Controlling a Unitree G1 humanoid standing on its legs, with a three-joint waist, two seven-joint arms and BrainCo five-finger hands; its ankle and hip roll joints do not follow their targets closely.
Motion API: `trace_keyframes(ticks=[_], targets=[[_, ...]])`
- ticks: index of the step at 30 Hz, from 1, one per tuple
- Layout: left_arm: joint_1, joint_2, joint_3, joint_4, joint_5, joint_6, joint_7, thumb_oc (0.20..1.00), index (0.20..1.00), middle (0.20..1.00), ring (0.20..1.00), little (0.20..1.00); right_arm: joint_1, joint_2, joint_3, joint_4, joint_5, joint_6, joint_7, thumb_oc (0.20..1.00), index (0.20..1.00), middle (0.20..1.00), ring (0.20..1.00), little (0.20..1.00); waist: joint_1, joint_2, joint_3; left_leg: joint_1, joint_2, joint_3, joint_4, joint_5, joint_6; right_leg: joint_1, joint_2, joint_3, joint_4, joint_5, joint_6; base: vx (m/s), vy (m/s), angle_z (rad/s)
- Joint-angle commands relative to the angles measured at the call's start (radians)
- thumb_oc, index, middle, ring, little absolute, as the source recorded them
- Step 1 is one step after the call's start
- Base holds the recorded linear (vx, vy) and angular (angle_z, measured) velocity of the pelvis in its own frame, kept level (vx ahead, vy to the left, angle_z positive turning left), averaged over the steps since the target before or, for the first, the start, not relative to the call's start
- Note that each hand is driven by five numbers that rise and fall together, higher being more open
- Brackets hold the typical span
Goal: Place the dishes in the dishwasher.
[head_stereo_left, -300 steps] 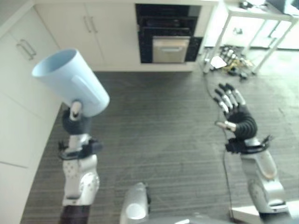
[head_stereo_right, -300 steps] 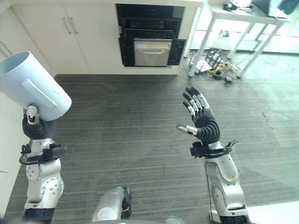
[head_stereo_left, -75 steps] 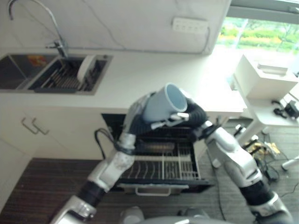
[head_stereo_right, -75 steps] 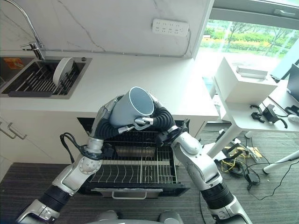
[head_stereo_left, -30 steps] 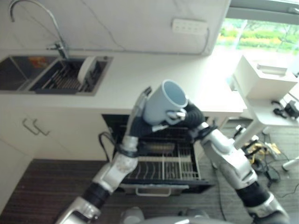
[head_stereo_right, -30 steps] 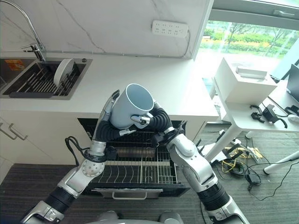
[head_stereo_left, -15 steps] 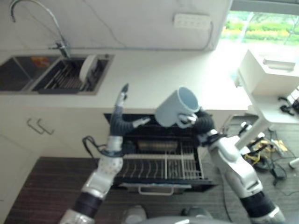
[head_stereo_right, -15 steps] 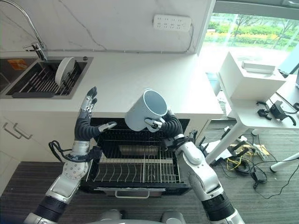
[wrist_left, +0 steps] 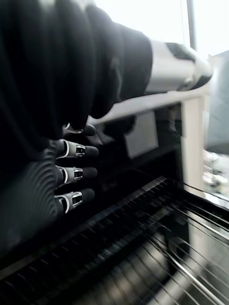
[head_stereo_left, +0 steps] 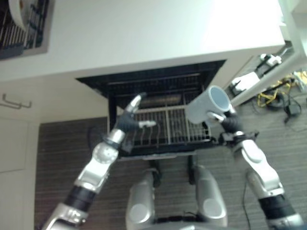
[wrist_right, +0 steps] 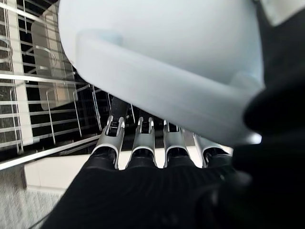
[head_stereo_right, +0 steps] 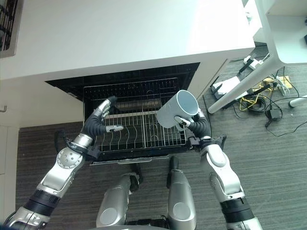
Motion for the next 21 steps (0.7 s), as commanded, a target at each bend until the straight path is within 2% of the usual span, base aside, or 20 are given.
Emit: trace_keyframes(ticks=[1, 4, 5, 7, 8, 9, 10, 11, 13, 17, 18, 20, 21], targets=[[0.005, 0.022, -0.050, -0.024, -0.049, 0.071, -0.118, 1.000, 1.000, 1.000, 1.000, 1.000, -0.039, -0.021, -0.009, -0.086, -0.008, -0.091, 0.031, 0.200, 0.200, 0.200, 0.200, 0.200, -0.009, -0.002, -0.101, 0.074, 0.062, -0.053, -0.007, -0.080, -0.057, 0.031, -0.046, 0.034, -0.041, -0.019, 0.098, -0.03, 0.086, -0.05], [-0.003, 0.032, -0.075, -0.003, -0.040, 0.172, -0.198, 1.000, 1.000, 1.000, 1.000, 1.000, -0.043, -0.044, -0.015, -0.088, -0.002, -0.084, 0.050, 0.200, 0.200, 0.200, 0.200, 0.200, -0.024, 0.007, -0.095, 0.072, 0.066, -0.043, -0.007, -0.076, -0.062, 0.027, -0.041, 0.035, -0.041, -0.022, 0.095, 0.01, 0.074, -0.15], [-0.009, 0.037, -0.091, 0.012, -0.049, 0.263, -0.235, 1.000, 1.000, 1.000, 1.000, 1.000, -0.051, -0.060, -0.015, -0.096, -0.004, -0.075, 0.060, 0.200, 0.200, 0.200, 0.200, 0.200, -0.031, 0.010, -0.089, 0.072, 0.066, -0.039, -0.007, -0.074, -0.065, 0.026, -0.041, 0.037, -0.041, -0.023, 0.093, 0.00, 0.100, -0.18], [-0.037, 0.039, -0.132, 0.080, -0.036, 0.338, -0.244, 1.000, 1.000, 1.000, 1.000, 1.000, -0.077, -0.084, -0.012, -0.090, -0.001, -0.063, 0.067, 0.200, 0.200, 0.200, 0.200, 0.200, -0.036, 0.017, -0.086, 0.064, 0.064, -0.038, -0.007, -0.071, -0.068, 0.018, -0.043, 0.040, -0.041, -0.021, 0.093, -0.03, 0.101, -0.04], [-0.059, 0.032, -0.159, 0.154, -0.013, 0.454, -0.302, 1.000, 1.000, 1.000, 1.000, 1.000, -0.095, -0.097, -0.007, -0.091, 0.002, -0.047, 0.068, 0.200, 0.200, 0.200, 0.200, 0.200, -0.041, 0.020, -0.086, 0.063, 0.063, -0.037, -0.007, -0.072, -0.069, 0.016, -0.042, 0.043, -0.041, -0.024, 0.093, 0.01, 0.086, -0.02], [-0.065, 0.028, -0.180, 0.196, -0.003, 0.472, -0.329, 1.000, 1.000, 1.000, 1.000, 1.000, -0.103, -0.102, -0.002, -0.090, 0.006, -0.042, 0.068, 0.200, 0.200, 0.200, 0.200, 0.200, -0.045, 0.022, -0.085, 0.070, 0.063, -0.036, -0.007, -0.079, -0.070, 0.023, -0.042, 0.045, -0.041, -0.030, 0.095, 0.05, 0.082, -0.01], [-0.082, 0.017, -0.213, 0.271, 0.064, 0.549, -0.443, 1.000, 1.000, 1.000, 1.000, 1.000, -0.122, -0.107, 0.007, -0.094, 0.011, -0.024, 0.069, 0.200, 0.200, 0.200, 0.200, 0.200, -0.053, 0.024, -0.085, 0.075, 0.062, -0.033, -0.007, -0.081, -0.069, 0.026, -0.038, 0.050, -0.041, -0.033, 0.092, 0.05, 0.046, -0.02], [-0.089, 0.014, -0.220, 0.289, 0.081, 0.562, -0.468, 1.000, 1.000, 1.000, 1.000, 1.000, -0.129, -0.108, 0.010, -0.095, 0.012, -0.019, 0.069, 0.200, 0.200, 0.200, 0.200, 0.200, -0.055, 0.024, -0.086, 0.076, 0.062, -0.032, -0.007, -0.081, -0.069, 0.025, -0.037, 0.051, -0.041, -0.034, 0.092, 0.03, 0.045, -0.01], [-0.134, -0.016, -0.273, 0.436, 0.224, 0.665, -0.669, 1.000, 1.000, 1.000, 1.000, 1.000, -0.178, -0.110, 0.030, -0.090, 0.020, 0.030, 0.067, 0.200, 0.200, 0.200, 0.200, 0.200, -0.067, 0.022, -0.092, 0.076, 0.065, -0.028, -0.007, -0.083, -0.071, 0.024, -0.029, 0.057, -0.041, -0.037, 0.088, 0.02, 0.039, 0.03], [-0.179, -0.054, -0.341, 0.618, 0.429, 0.721, -0.909, 1.000, 1.000, 1.000, 1.000, 1.000, -0.234, -0.104, 0.051, -0.076, 0.023, 0.084, 0.075, 0.200, 0.200, 0.200, 0.200, 0.200, -0.086, 0.020, -0.098, 0.087, 0.064, -0.019, -0.007, -0.093, -0.074, 0.031, -0.027, 0.064, -0.041, -0.046, 0.089, 0.04, 0.036, 0.00], [-0.181, -0.058, -0.349, 0.628, 0.467, 0.728, -0.941, 1.000, 1.000, 1.000, 1.000, 1.000, -0.240, -0.103, 0.050, -0.076, 0.022, 0.089, 0.077, 0.200, 0.200, 0.200, 0.200, 0.200, -0.088, 0.021, -0.098, 0.088, 0.064, -0.019, -0.007, -0.094, -0.074, 0.032, -0.026, 0.065, -0.041, -0.047, 0.089, 0.05, 0.050, -0.04], [-0.185, -0.064, -0.392, 0.666, 0.563, 0.722, -1.063, 1.000, 1.000, 1.000, 1.000, 1.000, -0.274, -0.103, 0.052, -0.071, 0.020, 0.123, 0.079, 0.200, 0.200, 0.200, 0.200, 0.200, -0.093, 0.028, -0.098, 0.090, 0.059, -0.019, -0.007, -0.094, -0.078, 0.037, -0.029, 0.067, -0.041, -0.052, 0.087, 0.05, 0.081, -0.05], [-0.183, -0.064, -0.401, 0.666, 0.572, 0.721, -1.089, 1.000, 1.000, 1.000, 1.000, 1.000, -0.283, -0.104, 0.052, -0.070, 0.019, 0.131, 0.080, 0.200, 0.200, 0.200, 0.200, 0.200, -0.094, 0.031, -0.098, 0.090, 0.059, -0.019, -0.007, -0.095, -0.078, 0.037, -0.029, 0.068, -0.041, -0.053, 0.086, 0.04, 0.088, -0.03]])
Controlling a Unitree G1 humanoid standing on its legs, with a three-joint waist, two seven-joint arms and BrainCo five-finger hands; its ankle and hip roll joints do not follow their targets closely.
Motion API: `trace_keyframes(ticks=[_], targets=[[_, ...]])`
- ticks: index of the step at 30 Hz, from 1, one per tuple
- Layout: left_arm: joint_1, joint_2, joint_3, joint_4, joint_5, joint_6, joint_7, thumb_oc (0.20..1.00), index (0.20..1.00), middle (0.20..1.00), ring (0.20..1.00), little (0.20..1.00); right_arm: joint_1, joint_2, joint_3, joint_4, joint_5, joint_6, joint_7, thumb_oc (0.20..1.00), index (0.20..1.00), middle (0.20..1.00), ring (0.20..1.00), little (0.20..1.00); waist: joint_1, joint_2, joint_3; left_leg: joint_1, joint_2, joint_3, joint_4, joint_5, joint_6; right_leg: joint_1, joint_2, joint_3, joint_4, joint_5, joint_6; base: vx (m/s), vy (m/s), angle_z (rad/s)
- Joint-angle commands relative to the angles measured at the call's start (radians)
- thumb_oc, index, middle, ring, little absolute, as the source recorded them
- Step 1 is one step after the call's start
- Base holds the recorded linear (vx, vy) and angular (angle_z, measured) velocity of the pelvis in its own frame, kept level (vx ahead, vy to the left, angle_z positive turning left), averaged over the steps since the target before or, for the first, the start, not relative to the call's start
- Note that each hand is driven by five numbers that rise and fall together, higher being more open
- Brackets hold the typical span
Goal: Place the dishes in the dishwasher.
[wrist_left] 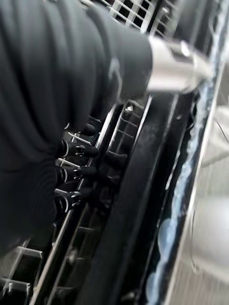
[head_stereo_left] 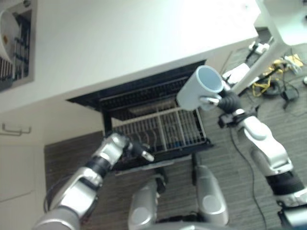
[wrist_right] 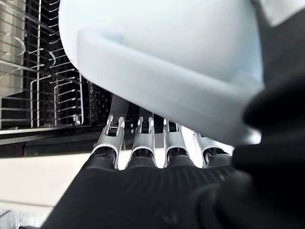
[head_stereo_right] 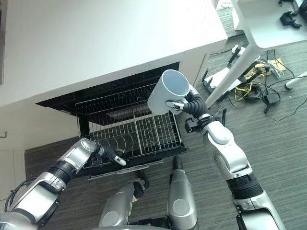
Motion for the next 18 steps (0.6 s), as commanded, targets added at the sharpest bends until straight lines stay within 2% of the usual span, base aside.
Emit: trace_keyframes(ticks=[1, 3, 4, 9, 11, 12, 14, 16, 17, 18], targets=[[0.206, 0.023, -0.130, 0.045, 0.130, 0.093, -0.317, 1.000, 1.000, 1.000, 1.000, 1.000, -0.040, 0.025, -0.023, -0.050, 0.017, 0.001, 0.017, 0.200, 0.200, 0.200, 0.200, 0.200, 0.007, -0.012, -0.081, 0.007, 0.065, -0.050, 0.058, -0.109, -0.073, -0.014, -0.037, 0.041, -0.005, -0.062, 0.086, 0.01, 0.062, -0.06], [0.229, 0.023, -0.152, 0.009, 0.139, 0.088, -0.412, 1.000, 1.000, 1.000, 1.000, 1.000, -0.051, 0.025, -0.024, -0.038, 0.004, 0.009, 0.035, 0.200, 0.200, 0.200, 0.200, 0.200, 0.008, -0.005, -0.082, 0.000, 0.064, -0.047, 0.058, -0.105, -0.074, -0.020, -0.037, 0.043, -0.005, -0.059, 0.083, 0.01, 0.067, -0.05], [0.233, 0.024, -0.154, 0.001, 0.145, 0.090, -0.421, 1.000, 1.000, 1.000, 1.000, 1.000, -0.050, 0.026, -0.025, -0.037, 0.002, 0.009, 0.037, 0.200, 0.200, 0.200, 0.200, 0.200, 0.009, -0.004, -0.081, 0.000, 0.064, -0.047, 0.058, -0.106, -0.074, -0.020, -0.038, 0.043, -0.005, -0.060, 0.083, 0.01, 0.049, -0.02], [0.267, 0.041, -0.189, -0.078, 0.305, 0.094, -0.597, 1.000, 1.000, 1.000, 1.000, 1.000, -0.056, 0.037, -0.028, -0.023, -0.023, 0.013, 0.045, 0.200, 0.200, 0.200, 0.200, 0.200, 0.020, -0.010, -0.076, -0.008, 0.064, -0.050, 0.058, -0.110, -0.074, -0.022, -0.041, 0.033, -0.005, -0.066, 0.083, -0.01, -0.019, -0.01], [0.282, 0.032, -0.186, -0.095, 0.297, 0.115, -0.573, 1.000, 1.000, 1.000, 1.000, 1.000, -0.056, 0.047, -0.023, -0.005, -0.037, 0.003, 0.044, 0.200, 0.200, 0.200, 0.200, 0.200, 0.026, -0.013, -0.073, -0.009, 0.065, -0.051, 0.058, -0.110, -0.073, -0.021, -0.041, 0.029, -0.005, -0.066, 0.082, 0.00, -0.048, -0.01], [0.287, 0.034, -0.173, -0.093, 0.212, 0.118, -0.448, 1.000, 1.000, 1.000, 1.000, 1.000, -0.057, 0.051, -0.016, 0.010, -0.049, 0.001, 0.046, 0.200, 0.200, 0.200, 0.200, 0.200, 0.030, -0.015, -0.068, -0.002, 0.065, -0.054, 0.058, -0.117, -0.073, -0.010, -0.042, 0.026, -0.005, -0.075, 0.084, 0.00, 0.000, 0.00], [0.283, 0.046, -0.148, -0.096, 0.076, 0.099, -0.322, 1.000, 1.000, 1.000, 1.000, 1.000, -0.057, 0.048, -0.015, 0.008, -0.056, 0.009, 0.047, 0.200, 0.200, 0.200, 0.200, 0.200, 0.033, -0.015, -0.067, -0.001, 0.063, -0.056, 0.058, -0.116, -0.073, -0.007, -0.041, 0.026, -0.005, -0.076, 0.083, 0.02, -0.005, -0.01], [0.284, 0.063, -0.071, -0.134, -0.170, 0.022, -0.075, 1.000, 1.000, 1.000, 1.000, 1.000, -0.035, 0.037, -0.024, 0.002, -0.073, 0.014, 0.053, 0.200, 0.200, 0.200, 0.200, 0.200, 0.040, -0.009, -0.066, 0.003, 0.059, -0.060, 0.058, -0.113, -0.073, 0.000, -0.043, 0.024, -0.005, -0.075, 0.080, 0.04, 0.032, 0.01], [0.286, 0.083, 0.037, -0.231, -0.344, -0.033, 0.149, 1.000, 1.000, 1.000, 1.000, 1.000, 0.002, 0.025, -0.041, -0.006, -0.086, 0.008, 0.055, 0.200, 0.200, 0.200, 0.200, 0.200, 0.053, 0.001, -0.066, 0.003, 0.055, -0.065, 0.058, -0.109, -0.072, 0.004, -0.047, 0.017, -0.005, -0.074, 0.079, 0.03, 0.047, 0.02], [0.289, 0.097, 0.081, -0.293, -0.429, -0.052, 0.233, 1.000, 1.000, 1.000, 1.000, 1.000, 0.024, 0.023, -0.051, -0.010, -0.093, -0.001, 0.057, 0.200, 0.200, 0.200, 0.200, 0.200, 0.057, 0.003, -0.066, 0.002, 0.053, -0.069, 0.058, -0.107, -0.071, 0.005, -0.050, 0.013, -0.005, -0.074, 0.079, 0.01, 0.032, 0.10]])
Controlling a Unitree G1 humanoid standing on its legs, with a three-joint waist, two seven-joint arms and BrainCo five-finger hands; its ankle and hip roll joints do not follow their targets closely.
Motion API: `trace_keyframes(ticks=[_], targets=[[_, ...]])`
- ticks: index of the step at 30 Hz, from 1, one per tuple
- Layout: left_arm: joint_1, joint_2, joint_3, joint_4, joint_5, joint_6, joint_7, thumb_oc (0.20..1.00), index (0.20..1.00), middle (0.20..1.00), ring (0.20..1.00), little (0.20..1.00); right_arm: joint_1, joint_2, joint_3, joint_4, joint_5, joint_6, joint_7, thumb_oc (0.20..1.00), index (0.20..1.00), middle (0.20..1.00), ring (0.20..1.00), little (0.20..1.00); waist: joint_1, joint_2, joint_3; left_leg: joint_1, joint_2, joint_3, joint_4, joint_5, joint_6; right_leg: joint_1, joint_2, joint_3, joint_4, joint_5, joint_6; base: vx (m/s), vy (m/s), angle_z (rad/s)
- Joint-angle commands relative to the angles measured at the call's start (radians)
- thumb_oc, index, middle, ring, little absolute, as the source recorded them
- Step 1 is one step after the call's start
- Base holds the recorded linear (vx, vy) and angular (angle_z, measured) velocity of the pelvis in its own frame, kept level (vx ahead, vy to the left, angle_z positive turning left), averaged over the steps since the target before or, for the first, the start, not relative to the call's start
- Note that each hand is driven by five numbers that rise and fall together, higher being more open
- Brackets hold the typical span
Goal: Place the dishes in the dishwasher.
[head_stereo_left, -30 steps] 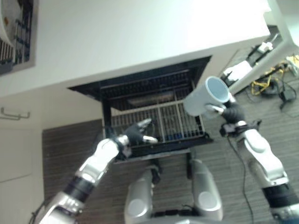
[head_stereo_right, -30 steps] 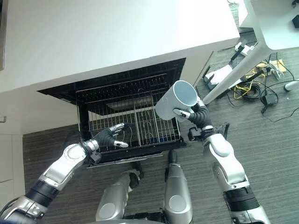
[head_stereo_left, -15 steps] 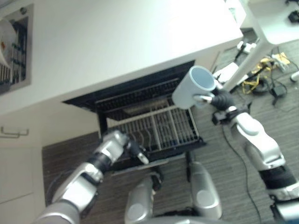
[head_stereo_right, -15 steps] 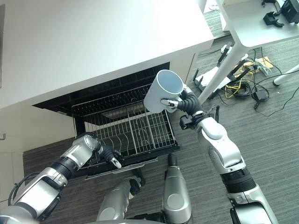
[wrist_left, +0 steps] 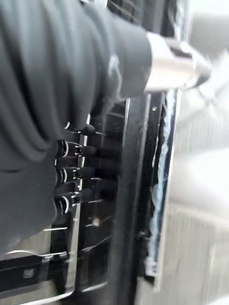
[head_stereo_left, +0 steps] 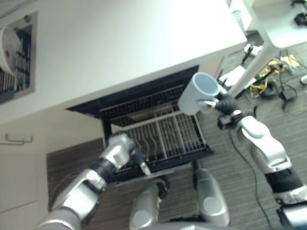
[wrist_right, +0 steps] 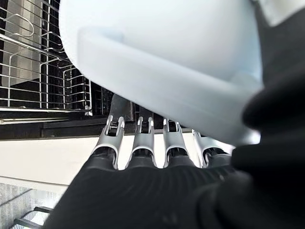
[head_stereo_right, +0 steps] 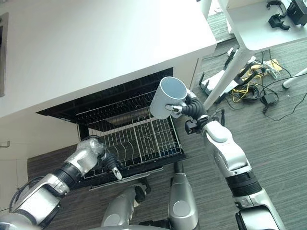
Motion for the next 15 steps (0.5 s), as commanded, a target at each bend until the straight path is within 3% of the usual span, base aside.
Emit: trace_keyframes(ticks=[1, 2, 5, 6, 7, 10, 11, 12, 15], targets=[[0.164, 0.042, 0.043, -0.190, -0.418, -0.117, 0.355, 1.000, 1.000, 1.000, 1.000, 1.000, 0.050, 0.024, -0.057, -0.054, -0.033, -0.062, 0.022, 0.200, 0.200, 0.200, 0.200, 0.200, 0.052, -0.034, -0.021, -0.015, 0.044, -0.075, 0.077, -0.107, -0.066, 0.001, -0.064, 0.001, 0.003, -0.074, 0.085, -0.01, -0.007, 0.15], [0.184, 0.056, 0.083, -0.250, -0.477, -0.145, 0.413, 1.000, 1.000, 1.000, 1.000, 1.000, 0.082, 0.025, -0.073, -0.051, -0.044, -0.081, 0.022, 0.200, 0.200, 0.200, 0.200, 0.200, 0.061, -0.033, -0.023, -0.017, 0.042, -0.079, 0.077, -0.104, -0.066, 0.003, -0.068, -0.006, 0.003, -0.073, 0.085, -0.02, -0.025, 0.16], [0.251, 0.077, 0.218, -0.374, -0.604, -0.226, 0.463, 1.000, 1.000, 1.000, 1.000, 1.000, 0.139, 0.024, -0.114, -0.026, -0.062, -0.103, 0.024, 0.200, 0.200, 0.200, 0.200, 0.200, 0.091, -0.035, -0.026, -0.023, 0.039, -0.091, 0.077, -0.093, -0.065, 0.010, -0.081, -0.031, 0.003, -0.065, 0.086, -0.01, -0.096, 0.28], [0.271, 0.082, 0.268, -0.402, -0.654, -0.303, 0.481, 1.000, 1.000, 1.000, 1.000, 1.000, 0.144, 0.023, -0.121, -0.004, -0.070, -0.114, 0.010, 0.200, 0.200, 0.200, 0.200, 0.200, 0.107, -0.042, -0.023, -0.025, 0.039, -0.098, 0.077, -0.089, -0.065, 0.014, -0.086, -0.043, 0.003, -0.063, 0.084, -0.01, -0.145, 0.41], [0.282, 0.076, 0.309, -0.420, -0.693, -0.334, 0.467, 1.000, 1.000, 1.000, 1.000, 1.000, 0.142, 0.024, -0.124, 0.021, -0.077, -0.125, -0.002, 0.200, 0.200, 0.200, 0.200, 0.200, 0.122, -0.048, -0.023, -0.026, 0.040, -0.104, 0.077, -0.087, -0.065, 0.018, -0.090, -0.055, 0.003, -0.062, 0.083, -0.01, -0.156, 0.34], [0.288, 0.034, 0.350, -0.458, -0.818, -0.452, 0.502, 1.000, 1.000, 1.000, 1.000, 1.000, 0.112, 0.031, -0.107, 0.091, -0.094, -0.150, -0.049, 0.200, 0.200, 0.200, 0.200, 0.200, 0.150, -0.060, -0.022, -0.034, 0.042, -0.115, 0.077, -0.086, -0.064, 0.018, -0.092, -0.073, 0.003, -0.060, 0.082, -0.02, -0.122, 0.32], [0.286, 0.023, 0.349, -0.463, -0.810, -0.478, 0.518, 1.000, 1.000, 1.000, 1.000, 1.000, 0.104, 0.033, -0.102, 0.106, -0.096, -0.153, -0.061, 0.200, 0.200, 0.200, 0.200, 0.200, 0.155, -0.063, -0.022, -0.036, 0.042, -0.117, 0.077, -0.085, -0.063, 0.017, -0.091, -0.075, 0.003, -0.059, 0.081, -0.03, -0.133, 0.10], [0.274, 0.018, 0.344, -0.459, -0.745, -0.558, 0.572, 1.000, 1.000, 1.000, 1.000, 1.000, 0.077, 0.039, -0.091, 0.148, -0.103, -0.152, -0.093, 0.200, 0.200, 0.200, 0.200, 0.200, 0.167, -0.068, -0.021, -0.044, 0.043, -0.124, 0.077, -0.079, -0.063, 0.012, -0.089, -0.081, 0.003, -0.053, 0.079, -0.04, -0.108, 0.08], [0.256, 0.018, 0.341, -0.469, -0.755, -0.576, 0.585, 1.000, 1.000, 1.000, 1.000, 1.000, 0.048, 0.039, -0.088, 0.197, -0.119, -0.135, -0.123, 0.200, 0.200, 0.200, 0.200, 0.200, 0.180, -0.076, -0.021, -0.049, 0.039, -0.133, 0.077, -0.079, -0.060, 0.011, -0.087, -0.085, 0.003, -0.052, 0.079, 0.00, -0.097, 0.17]])
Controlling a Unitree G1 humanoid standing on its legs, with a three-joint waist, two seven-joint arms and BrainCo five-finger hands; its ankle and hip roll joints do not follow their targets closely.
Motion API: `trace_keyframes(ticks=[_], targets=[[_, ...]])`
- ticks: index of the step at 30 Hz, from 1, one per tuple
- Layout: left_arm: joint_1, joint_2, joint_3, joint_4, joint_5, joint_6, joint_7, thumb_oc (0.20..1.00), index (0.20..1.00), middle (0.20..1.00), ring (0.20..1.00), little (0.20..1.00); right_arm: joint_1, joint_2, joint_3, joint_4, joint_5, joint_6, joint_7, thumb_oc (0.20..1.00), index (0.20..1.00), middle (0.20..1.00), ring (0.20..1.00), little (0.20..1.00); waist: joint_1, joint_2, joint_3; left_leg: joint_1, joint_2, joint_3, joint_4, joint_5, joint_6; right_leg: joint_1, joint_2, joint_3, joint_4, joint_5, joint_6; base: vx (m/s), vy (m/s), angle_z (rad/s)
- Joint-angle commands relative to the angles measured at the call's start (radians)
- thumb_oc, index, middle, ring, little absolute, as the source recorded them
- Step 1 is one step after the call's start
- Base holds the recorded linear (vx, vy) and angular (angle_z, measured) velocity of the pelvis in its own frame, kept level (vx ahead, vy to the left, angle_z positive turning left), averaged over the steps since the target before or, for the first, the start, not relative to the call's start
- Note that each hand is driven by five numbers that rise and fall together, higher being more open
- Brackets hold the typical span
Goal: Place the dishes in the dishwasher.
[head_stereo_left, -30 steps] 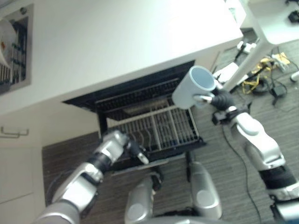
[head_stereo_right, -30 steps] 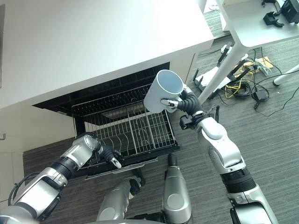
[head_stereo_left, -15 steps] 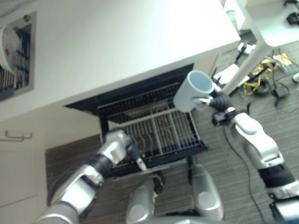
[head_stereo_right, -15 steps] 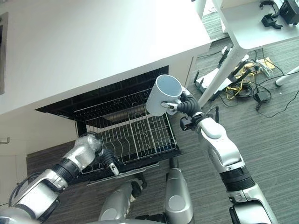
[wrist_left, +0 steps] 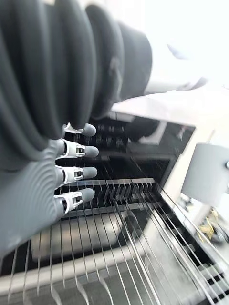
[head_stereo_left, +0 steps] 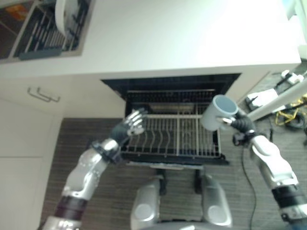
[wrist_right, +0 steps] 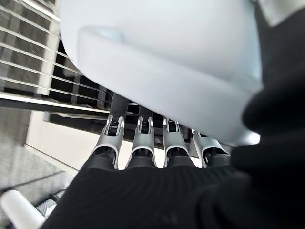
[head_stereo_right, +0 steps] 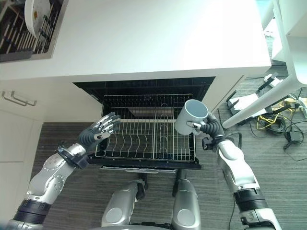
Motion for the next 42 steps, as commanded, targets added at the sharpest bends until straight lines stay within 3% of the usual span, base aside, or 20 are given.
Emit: trace_keyframes(ticks=[1, 8, 15, 26, 33, 34, 35, 42], targets=[[-0.033, 0.037, 0.006, -0.027, -0.019, -0.102, 0.019, 1.000, 1.000, 1.000, 1.000, 1.000, -0.013, 0.005, -0.002, -0.060, -0.048, -0.058, -0.036, 0.200, 0.200, 0.200, 0.200, 0.200, 0.004, -0.013, -0.007, 0.028, 0.054, -0.018, 0.078, -0.132, -0.042, 0.052, -0.058, 0.026, -0.076, -0.006, 0.095, -0.01, -0.060, 0.08], [-0.067, 0.033, -0.025, -0.030, -0.065, -0.100, 0.015, 1.000, 1.000, 1.000, 1.000, 1.000, -0.094, -0.017, 0.023, 0.105, -0.034, -0.058, -0.086, 0.200, 0.200, 0.200, 0.200, 0.200, 0.033, -0.020, -0.003, 0.031, 0.055, -0.025, 0.078, -0.131, -0.043, 0.062, -0.063, 0.010, -0.076, -0.001, 0.095, 0.01, -0.076, 0.03], [-0.102, 0.045, -0.044, -0.034, -0.120, -0.130, 0.009, 1.000, 1.000, 1.000, 1.000, 1.000, -0.194, -0.030, 0.080, 0.280, -0.047, -0.056, -0.102, 0.200, 0.200, 0.200, 0.200, 0.200, 0.054, -0.007, 0.005, 0.022, 0.048, -0.035, 0.078, -0.130, -0.044, 0.059, -0.068, 0.001, -0.076, 0.001, 0.093, 0.00, -0.025, 0.05], [-0.146, 0.062, -0.076, -0.049, -0.195, -0.144, 0.002, 1.000, 1.000, 1.000, 1.000, 1.000, -0.340, -0.053, 0.155, 0.520, -0.024, -0.074, -0.063, 0.200, 0.200, 0.200, 0.200, 0.200, 0.080, 0.030, 0.036, 0.003, 0.027, -0.055, 0.078, -0.132, -0.048, 0.048, -0.089, -0.021, -0.076, 0.004, 0.094, -0.03, 0.003, 0.02], [-0.161, 0.056, -0.081, -0.060, -0.208, -0.160, 0.002, 1.000, 1.000, 1.000, 1.000, 1.000, -0.379, -0.045, 0.188, 0.603, -0.032, -0.028, -0.027, 0.200, 0.200, 0.200, 0.200, 0.200, 0.088, 0.040, 0.049, -0.007, 0.014, -0.065, 0.078, -0.134, -0.044, 0.036, -0.093, -0.025, -0.076, 0.011, 0.094, -0.02, 0.018, 0.03], [-0.170, 0.055, -0.085, -0.056, -0.208, -0.161, -0.005, 1.000, 1.000, 1.000, 1.000, 1.000, -0.389, -0.045, 0.200, 0.630, -0.029, 0.001, -0.006, 0.263, 0.263, 0.263, 0.263, 0.263, 0.090, 0.040, 0.051, -0.009, 0.012, -0.066, 0.078, -0.135, -0.043, 0.032, -0.093, -0.026, -0.076, 0.014, 0.095, 0.00, 0.000, 0.00], [-0.174, 0.060, -0.085, -0.059, -0.213, -0.157, -0.005, 1.000, 1.000, 1.000, 1.000, 1.000, -0.393, -0.050, 0.203, 0.638, -0.021, 0.010, -0.007, 1.000, 1.000, 1.000, 1.000, 1.000, 0.091, 0.039, 0.051, -0.010, 0.012, -0.066, 0.078, -0.136, -0.043, 0.031, -0.093, -0.027, -0.076, 0.014, 0.095, 0.00, 0.000, 0.00], [-0.180, 0.058, -0.086, -0.065, -0.209, -0.150, -0.001, 1.000, 1.000, 1.000, 1.000, 1.000, -0.379, -0.047, 0.191, 0.605, -0.007, 0.015, -0.026, 1.000, 1.000, 1.000, 1.000, 1.000, 0.084, 0.028, 0.051, -0.001, 0.015, -0.062, 0.078, -0.138, -0.041, 0.034, -0.083, -0.024, -0.076, 0.016, 0.097, 0.00, -0.004, 0.07]])
